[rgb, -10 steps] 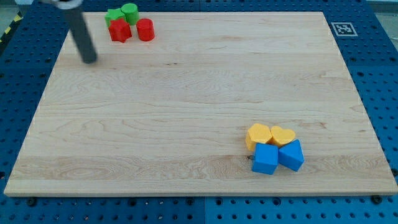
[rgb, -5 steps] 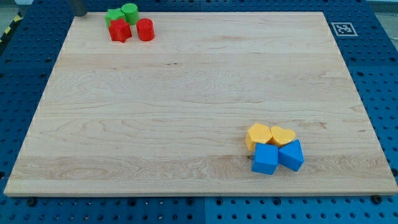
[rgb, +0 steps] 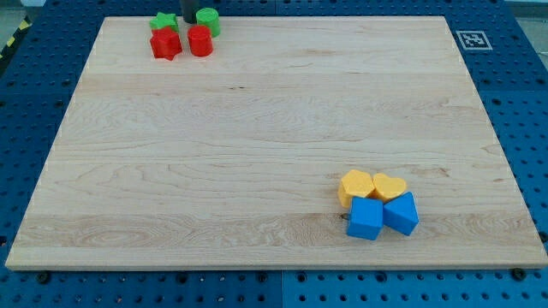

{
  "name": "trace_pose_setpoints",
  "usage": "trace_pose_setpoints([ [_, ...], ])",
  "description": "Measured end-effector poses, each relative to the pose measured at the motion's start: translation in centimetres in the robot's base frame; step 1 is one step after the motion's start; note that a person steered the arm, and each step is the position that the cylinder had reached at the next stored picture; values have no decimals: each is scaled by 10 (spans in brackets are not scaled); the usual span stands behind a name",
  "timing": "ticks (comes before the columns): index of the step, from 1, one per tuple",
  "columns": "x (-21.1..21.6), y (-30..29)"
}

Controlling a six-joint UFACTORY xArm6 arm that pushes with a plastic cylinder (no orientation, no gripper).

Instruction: Push green circle to the top of red circle

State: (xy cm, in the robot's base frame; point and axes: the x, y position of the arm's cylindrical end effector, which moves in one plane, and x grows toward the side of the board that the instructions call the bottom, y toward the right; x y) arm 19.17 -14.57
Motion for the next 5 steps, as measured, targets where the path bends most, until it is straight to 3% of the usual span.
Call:
trace_pose_setpoints([
  [1,0,2],
  [5,4,99],
])
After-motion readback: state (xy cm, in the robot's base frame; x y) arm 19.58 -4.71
